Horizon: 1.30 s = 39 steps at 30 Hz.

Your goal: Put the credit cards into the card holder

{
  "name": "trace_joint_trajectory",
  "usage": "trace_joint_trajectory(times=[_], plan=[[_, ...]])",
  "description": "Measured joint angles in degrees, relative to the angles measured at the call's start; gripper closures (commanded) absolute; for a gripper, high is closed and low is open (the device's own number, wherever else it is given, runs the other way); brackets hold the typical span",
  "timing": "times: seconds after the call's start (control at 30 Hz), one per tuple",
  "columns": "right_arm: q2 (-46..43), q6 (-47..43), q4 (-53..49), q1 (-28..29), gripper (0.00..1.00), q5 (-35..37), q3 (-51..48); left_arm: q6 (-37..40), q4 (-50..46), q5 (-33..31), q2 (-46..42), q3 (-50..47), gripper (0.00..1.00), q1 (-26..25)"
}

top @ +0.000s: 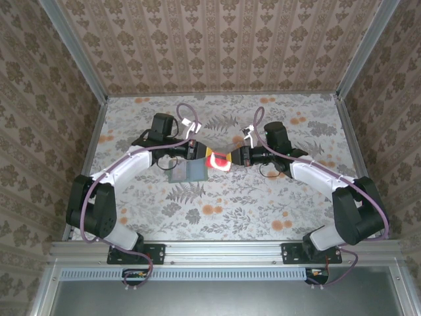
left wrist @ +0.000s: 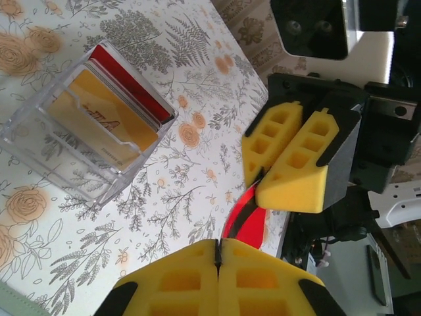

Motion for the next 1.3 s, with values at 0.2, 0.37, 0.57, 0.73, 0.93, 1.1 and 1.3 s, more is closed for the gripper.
trace_joint_trajectory(times=[0.2,0.37,0.57,0.73,0.93,1.1,1.3], plan=[[0.24,1.53,0.59,0.11,0.58,5.62,0.00,-6.27,8.07,-1.86,-1.09,-4.92,1.00,-0.33],[-1.18,7.58,4.85,0.11,0.55,11.50,-2.36,-17.16,23.43,-14.88,-7.28,-14.93,1.00,-0.04],[-1.33,19.21,16.17,4.04,0.55,17.70,-6.05,-29.79,41.42,-34.86,-13.68,-28.02,1.00,-5.09],[1.11,28.06,27.02,10.27,0.55,23.08,-7.15,-35.82,51.45,-42.93,-13.60,-28.65,1.00,-7.78],[2.10,34.58,34.36,11.76,0.54,28.11,-8.79,-40.00,57.72,-47.52,-13.60,-29.03,1.00,-8.44],[2.19,37.48,39.10,11.80,0.54,29.05,-8.76,-41.83,59.56,-48.19,-13.60,-29.03,1.00,-9.64],[2.67,39.12,41.81,12.00,0.56,29.16,-8.74,-43.34,60.94,-48.48,-13.60,-29.03,1.00,-10.19]])
